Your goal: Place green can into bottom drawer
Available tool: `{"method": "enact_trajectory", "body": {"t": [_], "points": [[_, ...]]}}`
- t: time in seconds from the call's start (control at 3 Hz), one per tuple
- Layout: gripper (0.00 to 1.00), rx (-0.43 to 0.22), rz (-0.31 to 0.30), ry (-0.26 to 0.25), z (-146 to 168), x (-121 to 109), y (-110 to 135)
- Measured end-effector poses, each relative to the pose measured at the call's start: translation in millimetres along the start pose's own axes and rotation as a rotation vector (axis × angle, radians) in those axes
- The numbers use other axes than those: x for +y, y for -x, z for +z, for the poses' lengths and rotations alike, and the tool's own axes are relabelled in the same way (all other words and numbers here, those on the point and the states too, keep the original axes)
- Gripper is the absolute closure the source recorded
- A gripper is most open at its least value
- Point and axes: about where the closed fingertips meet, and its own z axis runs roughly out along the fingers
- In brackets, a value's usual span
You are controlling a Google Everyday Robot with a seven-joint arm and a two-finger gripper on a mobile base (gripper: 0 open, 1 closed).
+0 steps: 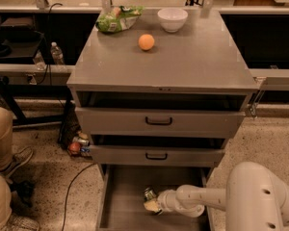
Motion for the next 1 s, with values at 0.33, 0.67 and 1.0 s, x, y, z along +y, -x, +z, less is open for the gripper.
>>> {"method": "enact_trajectory", "body": {"t": [0.33,0.67,1.0], "points": [[0.36,0.017,0.028,0.018,10.8,-1.8,-6.8],[0.04,0.030,0.044,0.030,16.3,-3.3,-10.2],[0.00,0.031,0.045,0.030,15.8,-3.7,-10.1]]}}
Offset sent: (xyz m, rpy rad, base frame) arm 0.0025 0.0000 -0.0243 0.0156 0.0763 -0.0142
